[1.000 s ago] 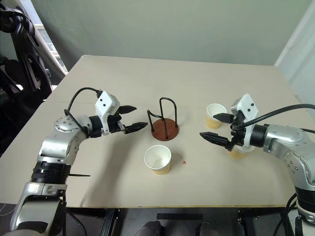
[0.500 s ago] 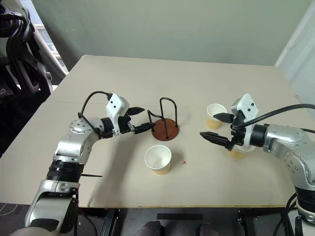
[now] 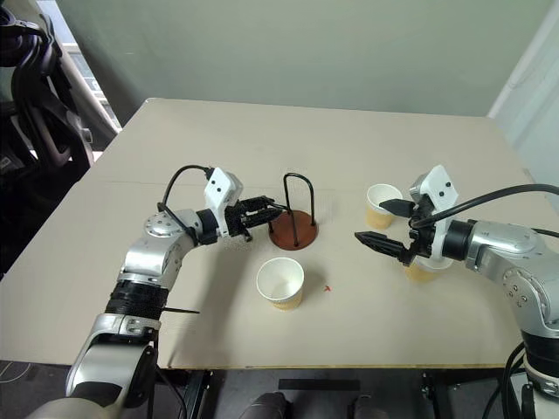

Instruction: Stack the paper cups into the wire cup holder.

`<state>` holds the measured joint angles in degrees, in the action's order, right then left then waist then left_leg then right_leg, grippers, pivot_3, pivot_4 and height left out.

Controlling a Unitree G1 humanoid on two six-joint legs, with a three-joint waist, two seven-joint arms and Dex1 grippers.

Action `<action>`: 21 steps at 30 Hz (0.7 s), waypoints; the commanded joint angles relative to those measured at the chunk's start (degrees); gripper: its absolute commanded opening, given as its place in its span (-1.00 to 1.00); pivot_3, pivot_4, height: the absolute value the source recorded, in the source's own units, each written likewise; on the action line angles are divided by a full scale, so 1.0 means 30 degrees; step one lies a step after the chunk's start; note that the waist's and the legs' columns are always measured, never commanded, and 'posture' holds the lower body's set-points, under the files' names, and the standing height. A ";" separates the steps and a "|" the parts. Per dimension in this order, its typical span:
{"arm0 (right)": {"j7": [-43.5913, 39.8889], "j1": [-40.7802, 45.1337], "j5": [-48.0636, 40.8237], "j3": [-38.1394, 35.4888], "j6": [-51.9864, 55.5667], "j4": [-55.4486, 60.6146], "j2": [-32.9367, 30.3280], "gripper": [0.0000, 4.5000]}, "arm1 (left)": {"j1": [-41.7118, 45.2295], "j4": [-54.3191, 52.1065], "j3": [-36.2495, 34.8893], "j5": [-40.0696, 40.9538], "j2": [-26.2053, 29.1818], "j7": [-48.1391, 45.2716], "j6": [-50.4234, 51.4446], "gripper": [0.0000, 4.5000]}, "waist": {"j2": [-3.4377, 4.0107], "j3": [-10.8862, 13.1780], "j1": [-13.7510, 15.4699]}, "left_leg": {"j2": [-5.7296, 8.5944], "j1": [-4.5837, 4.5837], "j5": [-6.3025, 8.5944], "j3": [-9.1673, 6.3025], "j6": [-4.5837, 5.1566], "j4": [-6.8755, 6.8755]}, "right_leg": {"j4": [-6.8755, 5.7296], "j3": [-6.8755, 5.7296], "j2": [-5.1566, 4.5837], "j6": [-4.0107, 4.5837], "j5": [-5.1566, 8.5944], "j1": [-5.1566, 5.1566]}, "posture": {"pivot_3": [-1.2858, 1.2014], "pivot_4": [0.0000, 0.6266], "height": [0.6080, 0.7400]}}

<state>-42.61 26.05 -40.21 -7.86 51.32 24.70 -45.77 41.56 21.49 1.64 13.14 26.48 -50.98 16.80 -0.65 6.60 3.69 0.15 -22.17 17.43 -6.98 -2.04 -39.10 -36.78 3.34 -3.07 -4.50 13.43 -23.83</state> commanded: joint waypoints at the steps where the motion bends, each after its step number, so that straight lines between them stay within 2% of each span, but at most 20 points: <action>1: 0.0193 0.0148 -0.0025 -0.0475 -0.0241 0.0288 -0.0119 1.00 | 0.0241 -0.0608 0.0057 0.0208 -0.0243 -0.0221 0.0070 -0.90 | 0.0000 0.0000 0.0007 | 0.0000 -0.0001 0.0000 0.0000 0.0000 0.0000 | 0.0000 0.0000 0.0000 0.0000 0.0000 0.0000 | 0.03 -0.52 1.00; 2: 0.0170 0.0125 -0.0015 -0.0509 -0.0247 0.0269 -0.0158 1.00 | 0.0241 -0.0677 0.0069 0.0282 -0.0295 -0.0272 0.0117 -0.99 | 0.0000 0.0000 0.0008 | 0.0000 0.0000 0.0000 0.0000 0.0000 0.0000 | 0.0000 0.0000 0.0000 0.0000 0.0000 0.0000 | 0.03 -0.52 1.00; 16: 0.0617 -0.0616 0.0012 -0.1070 -0.0212 0.0623 -0.0431 1.00 | 0.1267 -0.1009 0.0539 0.0475 -0.1382 -0.0815 0.0522 -0.99 | 0.0001 0.0000 0.0073 | 0.0002 -0.0001 0.0000 0.0005 0.0000 -0.0006 | -0.0008 0.0001 -0.0001 -0.0001 0.0000 0.0002 | 0.03 -0.52 1.00; 21: 0.0795 -0.1292 -0.0239 -0.2218 0.0035 0.0983 -0.0991 1.00 | 0.2042 -0.0553 0.1261 0.0278 -0.2174 -0.1473 0.0357 -0.99 | 0.0000 0.0000 0.0175 | 0.0004 -0.0002 0.0000 0.0008 0.0001 -0.0014 | -0.0009 0.0002 -0.0005 -0.0001 0.0000 0.0013 | 0.03 -0.52 1.00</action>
<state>-40.76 22.33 -40.25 -10.98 51.52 25.45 -47.62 45.72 20.61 5.14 13.51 20.49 -54.26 18.81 -0.64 6.60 4.22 0.16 -22.17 17.43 -6.95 -2.03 -39.14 -36.81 3.34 -3.10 -4.51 13.43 -23.79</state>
